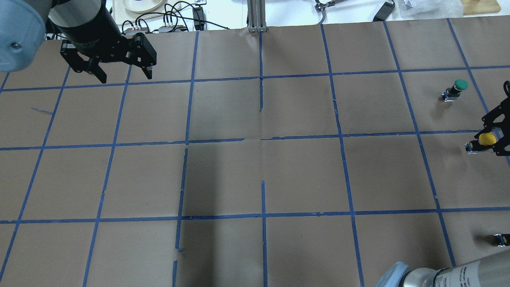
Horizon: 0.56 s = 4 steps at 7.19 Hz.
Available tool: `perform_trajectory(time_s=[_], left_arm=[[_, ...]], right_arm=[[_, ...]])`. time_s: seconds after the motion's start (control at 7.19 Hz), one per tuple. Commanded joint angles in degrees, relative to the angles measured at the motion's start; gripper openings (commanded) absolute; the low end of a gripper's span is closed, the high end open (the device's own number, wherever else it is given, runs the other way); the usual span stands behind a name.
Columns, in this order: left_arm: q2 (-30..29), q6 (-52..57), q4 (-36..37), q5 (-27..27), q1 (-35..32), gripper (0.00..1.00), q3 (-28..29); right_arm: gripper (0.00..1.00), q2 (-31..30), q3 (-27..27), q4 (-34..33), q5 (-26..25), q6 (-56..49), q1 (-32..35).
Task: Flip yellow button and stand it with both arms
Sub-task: 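Lower the yellow button upright onto the table with the right gripper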
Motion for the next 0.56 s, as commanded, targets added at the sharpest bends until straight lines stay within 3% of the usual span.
perform_trajectory(time_s=[0.0, 0.42], left_arm=[[0.1, 0.1, 0.1, -0.3, 0.1, 1.00, -0.1], [0.4, 0.1, 0.0, -0.1, 0.1, 1.00, -0.2]], right_arm=[[0.08, 0.3, 0.0, 0.2, -0.4, -0.8, -0.2], [0.12, 1.8, 0.0, -0.1, -0.4, -0.7, -0.2]])
